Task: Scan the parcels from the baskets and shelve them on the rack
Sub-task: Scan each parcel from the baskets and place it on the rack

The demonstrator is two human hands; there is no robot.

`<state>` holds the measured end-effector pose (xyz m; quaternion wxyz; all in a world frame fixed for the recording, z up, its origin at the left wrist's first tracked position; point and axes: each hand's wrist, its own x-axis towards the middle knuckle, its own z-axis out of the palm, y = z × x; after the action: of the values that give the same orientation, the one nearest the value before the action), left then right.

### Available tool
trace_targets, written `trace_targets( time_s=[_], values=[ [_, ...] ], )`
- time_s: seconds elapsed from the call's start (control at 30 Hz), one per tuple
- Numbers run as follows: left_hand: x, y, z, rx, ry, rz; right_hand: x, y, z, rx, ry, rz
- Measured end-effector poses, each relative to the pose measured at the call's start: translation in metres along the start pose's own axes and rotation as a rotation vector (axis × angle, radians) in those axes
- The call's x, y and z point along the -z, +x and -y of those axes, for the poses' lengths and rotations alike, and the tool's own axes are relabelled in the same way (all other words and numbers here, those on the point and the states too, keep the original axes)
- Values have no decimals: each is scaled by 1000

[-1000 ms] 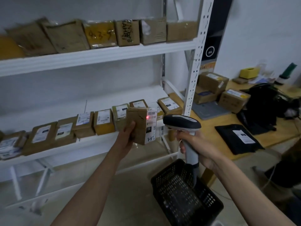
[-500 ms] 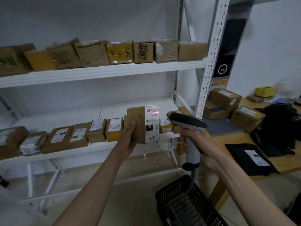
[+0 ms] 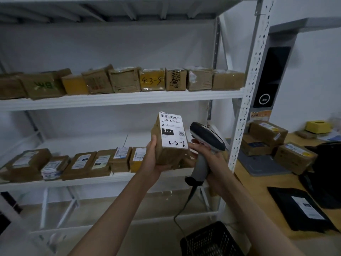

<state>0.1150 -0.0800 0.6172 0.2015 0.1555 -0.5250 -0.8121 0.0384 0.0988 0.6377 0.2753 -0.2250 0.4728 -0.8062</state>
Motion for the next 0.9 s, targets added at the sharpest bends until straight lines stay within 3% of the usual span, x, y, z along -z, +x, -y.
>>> trace_targets(
  time_s=[0.17, 0.3, 0.4, 0.63, 0.73, 0.9],
  values=[
    [-19, -3, -32, -209, 55, -295, -28, 12, 14, 15, 67, -62],
    [-20, -6, -63, -489, 368, -492, -48, 14, 28, 46, 125, 18],
    [-20, -11, -88, -574, 525, -484, -60, 17, 40, 75, 141, 72],
    [-32, -34, -126, -643, 716, -277, -78, 31, 72, 119, 120, 110],
    [-40, -29, -132, -717, 860, -308, -83, 35, 84, 163, 102, 174],
    [-60, -17, -151, -815, 798, -354, -89, 46, 109, 266, 52, 209]
  ],
)
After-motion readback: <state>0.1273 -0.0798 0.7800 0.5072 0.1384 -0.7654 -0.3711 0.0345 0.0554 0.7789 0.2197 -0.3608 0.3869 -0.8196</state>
